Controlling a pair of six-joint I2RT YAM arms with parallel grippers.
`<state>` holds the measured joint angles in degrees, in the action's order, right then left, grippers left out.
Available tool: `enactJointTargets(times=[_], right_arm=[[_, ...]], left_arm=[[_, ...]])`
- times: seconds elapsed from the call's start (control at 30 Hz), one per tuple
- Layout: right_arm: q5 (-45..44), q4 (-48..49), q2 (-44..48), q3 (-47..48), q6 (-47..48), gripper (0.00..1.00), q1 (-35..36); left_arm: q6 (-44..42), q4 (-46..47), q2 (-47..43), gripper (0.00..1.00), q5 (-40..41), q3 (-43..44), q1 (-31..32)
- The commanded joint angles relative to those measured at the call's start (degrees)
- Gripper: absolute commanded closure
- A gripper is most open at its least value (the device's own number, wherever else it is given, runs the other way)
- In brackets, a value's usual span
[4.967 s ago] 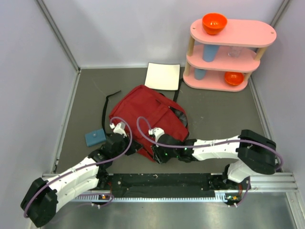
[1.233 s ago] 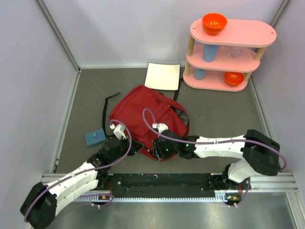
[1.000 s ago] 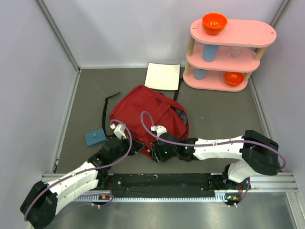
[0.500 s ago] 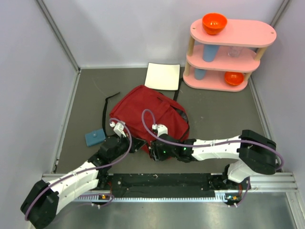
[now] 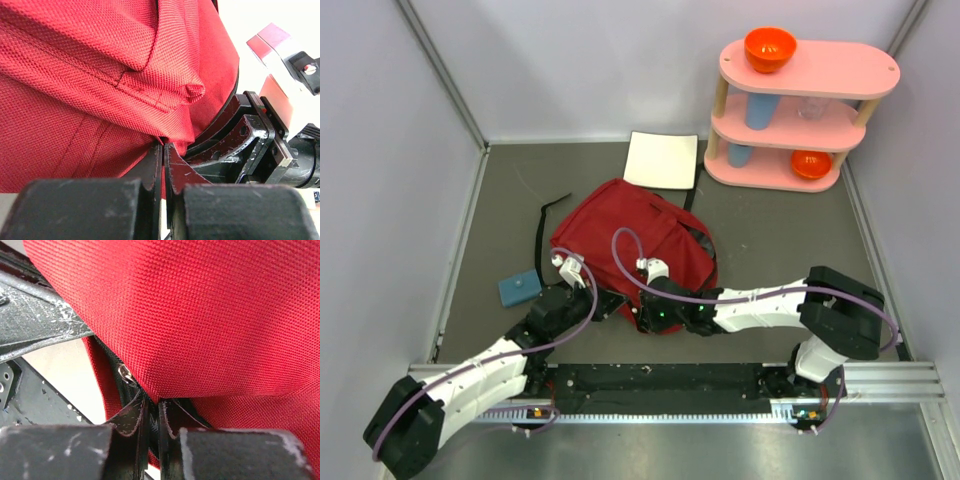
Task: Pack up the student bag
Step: Adjust the student bag at the center of the board.
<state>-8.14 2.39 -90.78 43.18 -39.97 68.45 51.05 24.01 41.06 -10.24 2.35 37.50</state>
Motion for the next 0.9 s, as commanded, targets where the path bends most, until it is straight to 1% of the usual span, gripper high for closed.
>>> enactJointTargets(times=[0.0, 0.13, 0.27, 0.4, 0.53, 0.63, 0.73, 0.77, 0.87], right_arm=[[1.81, 5.77, 0.16, 1.03, 1.03, 0.99, -0.33], [2.16, 5.87, 2.45, -0.54, 2.52, 1.00, -0.33], [2.78, 5.78, 7.01, -2.66, 4.54, 1.00, -0.33], [1.29, 2.71, 11.76, -3.89, 6.13, 1.00, -0.33], [3.04, -0.28, 11.86, -2.32, 10.24, 1.00, -0.33], [3.74, -4.67, 10.72, 0.15, 12.00, 1.00, -0.33], [7.17, -10.37, 8.88, 3.48, 15.78, 1.00, -0.33], [7.96, -14.48, 8.26, 5.58, 16.67, 1.00, -0.33], [13.57, -19.42, 6.50, 7.79, 19.66, 1.00, -0.33]], left_arm=[[0.46, 7.11, 0.07, 1.00, -2.59, -1.65, 0.12], [0.37, 6.05, 0.25, 1.00, -2.24, -1.47, 0.12], [0.19, 3.77, -0.36, 1.00, -0.49, -1.47, 0.21], [-0.42, 0.34, -1.86, 1.00, 1.45, -1.21, 0.21], [-1.12, -1.68, -3.17, 1.00, 2.59, -1.21, 0.12], [-1.48, -3.09, -3.44, 1.00, 3.29, -0.59, 0.21], [-1.92, -5.11, -3.35, 1.00, 4.08, 0.11, 0.21], [-2.09, -6.33, -3.35, 1.00, 4.26, 0.55, 0.12], [-2.44, -7.22, -3.35, 1.00, 5.05, 0.90, 0.12]])
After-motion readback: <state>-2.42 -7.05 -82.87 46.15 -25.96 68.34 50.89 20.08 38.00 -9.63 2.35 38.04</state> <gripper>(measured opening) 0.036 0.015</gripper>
